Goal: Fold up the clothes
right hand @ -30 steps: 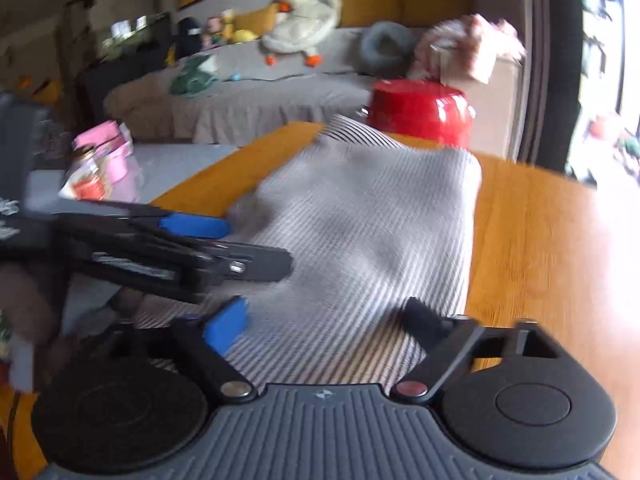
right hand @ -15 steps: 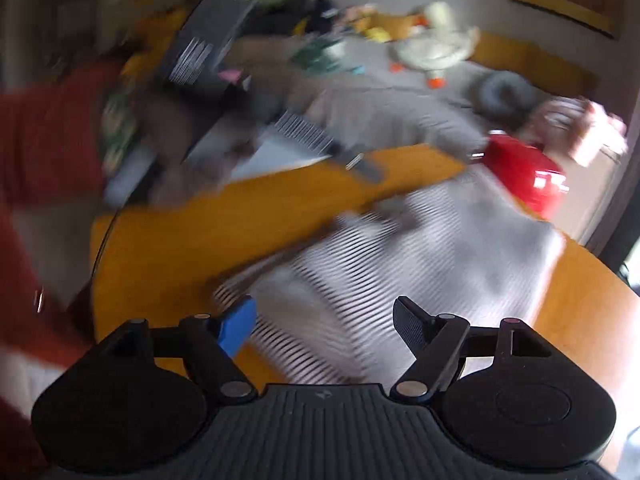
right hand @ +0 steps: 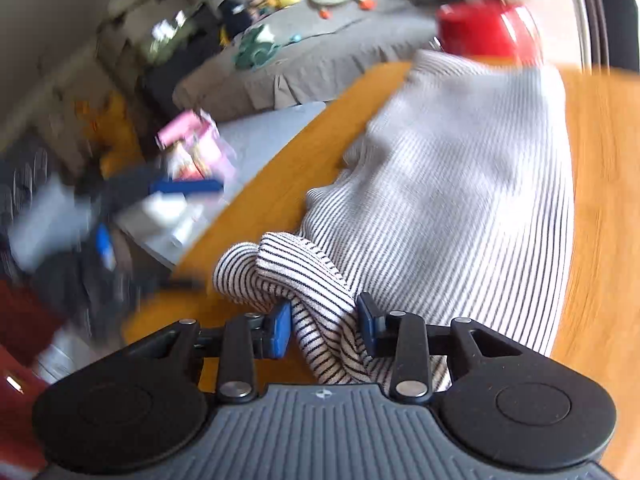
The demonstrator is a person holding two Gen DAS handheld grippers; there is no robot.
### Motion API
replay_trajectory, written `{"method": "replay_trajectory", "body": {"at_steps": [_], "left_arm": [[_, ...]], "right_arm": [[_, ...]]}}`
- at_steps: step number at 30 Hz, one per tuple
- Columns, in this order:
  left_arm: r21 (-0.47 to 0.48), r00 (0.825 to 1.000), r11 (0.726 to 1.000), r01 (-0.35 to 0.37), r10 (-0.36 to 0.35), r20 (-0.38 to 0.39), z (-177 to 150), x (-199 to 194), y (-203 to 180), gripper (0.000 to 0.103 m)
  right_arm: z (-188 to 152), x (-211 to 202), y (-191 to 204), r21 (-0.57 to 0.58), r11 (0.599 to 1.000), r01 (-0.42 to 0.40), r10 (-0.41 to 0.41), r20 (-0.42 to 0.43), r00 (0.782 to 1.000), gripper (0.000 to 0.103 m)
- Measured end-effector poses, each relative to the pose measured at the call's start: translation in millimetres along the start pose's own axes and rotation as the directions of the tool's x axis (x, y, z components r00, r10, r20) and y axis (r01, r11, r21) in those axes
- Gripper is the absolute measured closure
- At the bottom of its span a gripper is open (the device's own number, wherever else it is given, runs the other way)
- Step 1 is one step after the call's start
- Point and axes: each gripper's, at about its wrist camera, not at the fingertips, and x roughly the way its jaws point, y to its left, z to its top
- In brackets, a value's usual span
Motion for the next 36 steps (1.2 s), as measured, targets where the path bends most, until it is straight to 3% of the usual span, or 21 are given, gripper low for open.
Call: {"method": "replay_trajectory", "body": {"at_steps": [4,7,8,9,11,12,13,14,16,18,22,23,24,25,27,29,32,36], "left_arm": [[0.153,1.000,0.988,0.004,0.001,-0.029,-7.9,25.0,-24.0,0.009],[0.236,1.000,0.972,0.009,-0.003,-0.025,-8.5,47.9,-30.0,0.011],[0.256,1.000,0.966,0.025,-0.020,-0.022,-7.7,53.2,-32.5,0.016],[0.274,0.999,0.961,0.039,-0.033,-0.026,-7.8,57.4,-36.2,0.030],[0.314,0.998,0.948,0.051,-0.040,-0.041,-10.1,63.7,-46.2,0.044],[0.342,0.999,0.939,0.037,-0.028,-0.030,-13.1,64.6,-52.2,0.046],[0.352,0.999,0.935,0.033,-0.027,-0.023,-14.9,64.8,-55.0,0.048],[0.328,0.999,0.944,0.046,-0.039,-0.028,-13.7,65.4,-52.8,0.050],[0.174,0.994,0.979,0.105,-0.097,-0.055,-6.0,67.8,-34.2,0.051],[-0.039,0.981,0.983,0.180,-0.183,-0.070,2.9,71.4,-6.7,0.052],[-0.333,0.952,0.905,0.265,-0.301,-0.058,8.1,80.1,36.2,0.052],[-0.373,0.948,0.887,0.272,-0.313,-0.053,7.6,81.9,42.5,0.052],[-0.394,0.947,0.878,0.273,-0.318,-0.052,7.2,81.8,46.3,0.052],[-0.391,0.948,0.880,0.269,-0.314,-0.056,7.6,79.2,47.8,0.052],[-0.364,0.952,0.893,0.263,-0.302,-0.051,10.5,66.5,52.1,0.050],[-0.360,0.961,0.898,0.254,-0.278,-0.014,15.5,44.2,60.1,0.036],[-0.335,0.985,0.926,0.172,-0.171,0.033,29.4,33.0,74.9,0.031],[-0.348,0.998,0.936,0.054,-0.057,0.003,42.6,69.6,88.6,0.056]], "right_arm": [[0.5,-2.2,-13.9,0.086,0.995,-0.054,0.055,-0.002,0.999,0.069],[3.0,-5.0,-8.9,0.029,0.999,-0.024,0.024,-0.008,1.000,0.069],[5.4,-6.8,-3.3,-0.031,0.999,0.018,-0.018,-0.004,1.000,0.069],[4.5,-10.7,4.2,-0.102,0.993,0.058,-0.058,0.007,0.998,0.066],[-5.3,-22.6,22.2,-0.260,0.956,0.139,-0.130,0.051,0.990,0.048],[-12.4,-28.2,29.9,-0.337,0.925,0.177,-0.160,0.078,0.984,0.033],[-19.4,-33.8,37.7,-0.411,0.886,0.215,-0.188,0.107,0.976,0.026],[-26.8,-38.0,44.2,-0.475,0.842,0.255,-0.220,0.130,0.967,0.026],[-39.3,-38.2,49.5,-0.561,0.758,0.332,-0.291,0.165,0.942,0.025],[-50.1,-31.1,52.1,-0.618,0.679,0.397,-0.348,0.205,0.915,0.025],[-73.6,-3.8,57.1,-0.735,0.405,0.544,-0.424,0.376,0.824,0.026],[-74.5,4.5,56.6,-0.744,0.359,0.563,-0.429,0.404,0.808,0.028],[-70.9,10.5,54.8,-0.741,0.358,0.568,-0.437,0.404,0.804,0.050],[-63.8,12.3,53.0,-0.729,0.398,0.557,-0.444,0.379,0.812,0.072],[-50.5,5.7,54.8,-0.704,0.486,0.518,-0.443,0.313,0.840,0.077],[-40.8,-4.4,58.6,-0.679,0.555,0.480,-0.434,0.256,0.864,0.079],[-33.7,-20.4,69.3,-0.657,0.641,0.396,-0.386,0.170,0.907,0.081],[-24.2,-45.6,97.2,-0.694,0.661,0.283,-0.312,0.089,0.946,0.082]]}}
